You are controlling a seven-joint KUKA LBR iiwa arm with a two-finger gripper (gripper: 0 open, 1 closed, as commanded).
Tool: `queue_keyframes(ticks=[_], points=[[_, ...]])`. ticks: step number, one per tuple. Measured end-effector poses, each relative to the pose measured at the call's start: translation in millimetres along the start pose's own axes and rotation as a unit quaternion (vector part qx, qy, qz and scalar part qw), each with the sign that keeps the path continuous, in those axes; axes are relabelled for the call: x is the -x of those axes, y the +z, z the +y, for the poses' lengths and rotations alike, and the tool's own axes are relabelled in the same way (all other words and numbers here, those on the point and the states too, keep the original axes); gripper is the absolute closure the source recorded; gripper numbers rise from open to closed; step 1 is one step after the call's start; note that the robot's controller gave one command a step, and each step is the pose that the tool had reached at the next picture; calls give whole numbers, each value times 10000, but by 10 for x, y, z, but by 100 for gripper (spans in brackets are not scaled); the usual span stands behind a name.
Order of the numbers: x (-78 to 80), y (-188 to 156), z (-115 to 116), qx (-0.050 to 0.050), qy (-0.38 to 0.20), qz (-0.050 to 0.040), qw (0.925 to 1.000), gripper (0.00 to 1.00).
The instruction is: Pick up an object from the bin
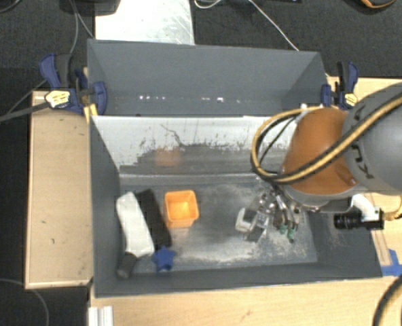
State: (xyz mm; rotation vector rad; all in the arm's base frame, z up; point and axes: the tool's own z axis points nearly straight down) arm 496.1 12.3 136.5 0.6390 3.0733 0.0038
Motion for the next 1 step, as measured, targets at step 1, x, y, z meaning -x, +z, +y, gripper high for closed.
queue_keyframes(ticks=[1], points=[[-8, -144, -4, -10, -5, 20, 10000, 100]])
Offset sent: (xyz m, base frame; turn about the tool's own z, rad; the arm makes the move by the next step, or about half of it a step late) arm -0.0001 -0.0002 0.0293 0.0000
